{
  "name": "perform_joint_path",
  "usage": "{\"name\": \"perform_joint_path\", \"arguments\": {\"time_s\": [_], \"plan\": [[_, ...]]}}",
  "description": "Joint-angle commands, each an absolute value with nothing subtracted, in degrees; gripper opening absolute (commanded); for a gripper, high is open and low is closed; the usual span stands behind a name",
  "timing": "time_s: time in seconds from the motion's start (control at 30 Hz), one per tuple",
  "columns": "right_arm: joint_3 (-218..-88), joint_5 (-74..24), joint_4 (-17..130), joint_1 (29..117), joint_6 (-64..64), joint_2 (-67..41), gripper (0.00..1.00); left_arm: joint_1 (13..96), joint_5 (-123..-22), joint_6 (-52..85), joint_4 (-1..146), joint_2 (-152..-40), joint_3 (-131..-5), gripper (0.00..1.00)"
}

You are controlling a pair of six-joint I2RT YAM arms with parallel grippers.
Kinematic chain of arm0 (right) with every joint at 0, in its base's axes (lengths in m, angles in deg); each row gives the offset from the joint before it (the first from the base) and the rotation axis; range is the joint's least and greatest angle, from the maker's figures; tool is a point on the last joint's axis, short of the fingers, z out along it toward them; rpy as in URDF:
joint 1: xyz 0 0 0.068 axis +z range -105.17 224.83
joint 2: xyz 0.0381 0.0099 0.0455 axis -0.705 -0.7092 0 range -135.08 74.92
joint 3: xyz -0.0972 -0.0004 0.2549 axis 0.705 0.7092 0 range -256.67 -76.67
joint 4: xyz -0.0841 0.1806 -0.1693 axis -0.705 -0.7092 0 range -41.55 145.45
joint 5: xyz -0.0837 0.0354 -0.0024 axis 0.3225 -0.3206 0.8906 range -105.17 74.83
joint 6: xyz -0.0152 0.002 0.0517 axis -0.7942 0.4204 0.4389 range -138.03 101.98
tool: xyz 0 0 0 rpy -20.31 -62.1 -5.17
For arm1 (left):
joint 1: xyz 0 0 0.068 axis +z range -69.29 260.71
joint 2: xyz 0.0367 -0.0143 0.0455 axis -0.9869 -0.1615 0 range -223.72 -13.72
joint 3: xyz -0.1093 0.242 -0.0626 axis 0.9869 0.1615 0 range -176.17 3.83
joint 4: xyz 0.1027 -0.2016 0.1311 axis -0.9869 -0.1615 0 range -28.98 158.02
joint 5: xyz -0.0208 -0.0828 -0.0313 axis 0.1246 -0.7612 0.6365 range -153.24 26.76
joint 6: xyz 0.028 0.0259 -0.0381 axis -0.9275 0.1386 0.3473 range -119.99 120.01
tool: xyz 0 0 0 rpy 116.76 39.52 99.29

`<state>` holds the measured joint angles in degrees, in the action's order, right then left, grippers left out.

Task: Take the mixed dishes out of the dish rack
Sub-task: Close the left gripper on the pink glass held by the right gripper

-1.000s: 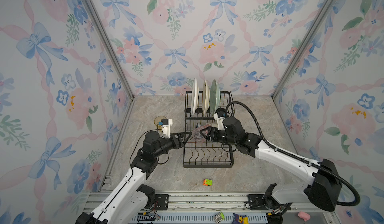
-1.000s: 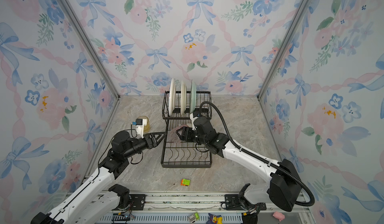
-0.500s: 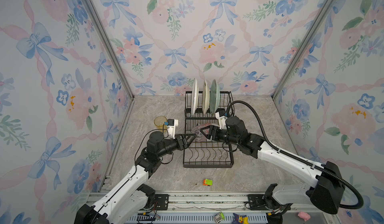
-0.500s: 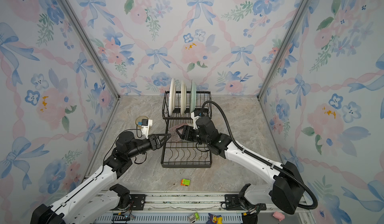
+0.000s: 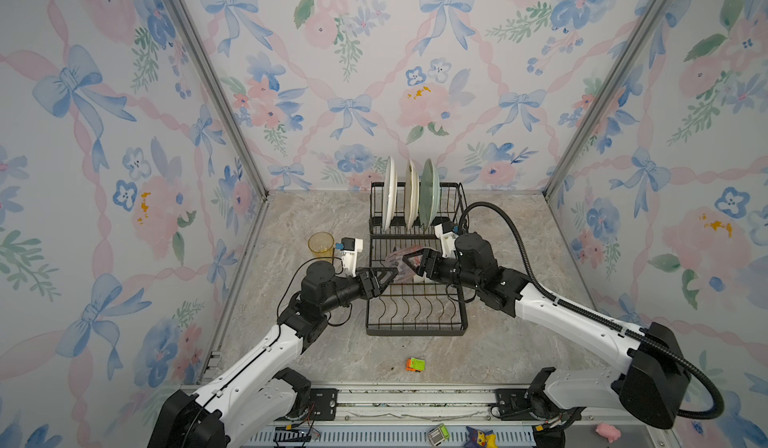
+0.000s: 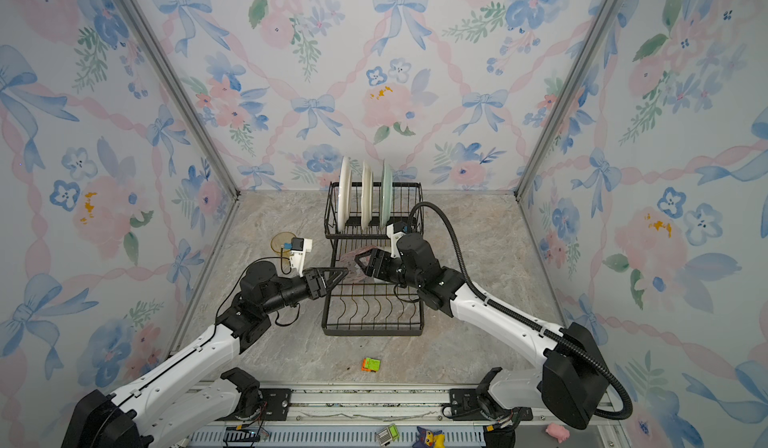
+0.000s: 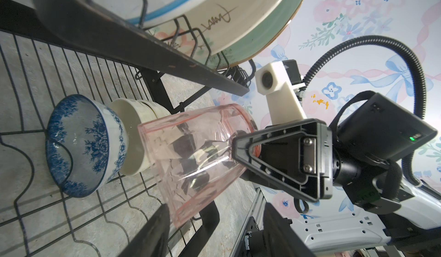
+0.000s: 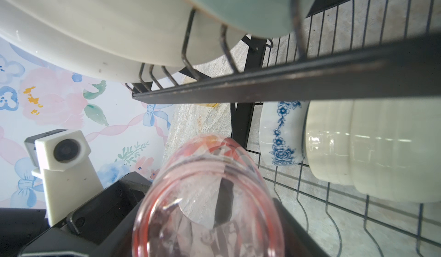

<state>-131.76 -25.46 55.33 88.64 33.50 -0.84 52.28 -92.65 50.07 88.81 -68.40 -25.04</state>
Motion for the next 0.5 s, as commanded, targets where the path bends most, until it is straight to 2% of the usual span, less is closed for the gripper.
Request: {"name": "perform_joint_path", "arguments": {"time_s": [0.0, 0.47], "plan": [[-131.5, -27.5, 58.4, 88.5, 34.1, -0.1, 0.72, 51.7, -93.8, 50.7, 92.6, -69.8, -25.2, 0.62], [-131.0, -28.0, 58.5, 88.5, 34.6, 0.2, 0.72, 51.1, -94.4, 51.5, 97.0, -72.3, -25.3, 0.61]]}}
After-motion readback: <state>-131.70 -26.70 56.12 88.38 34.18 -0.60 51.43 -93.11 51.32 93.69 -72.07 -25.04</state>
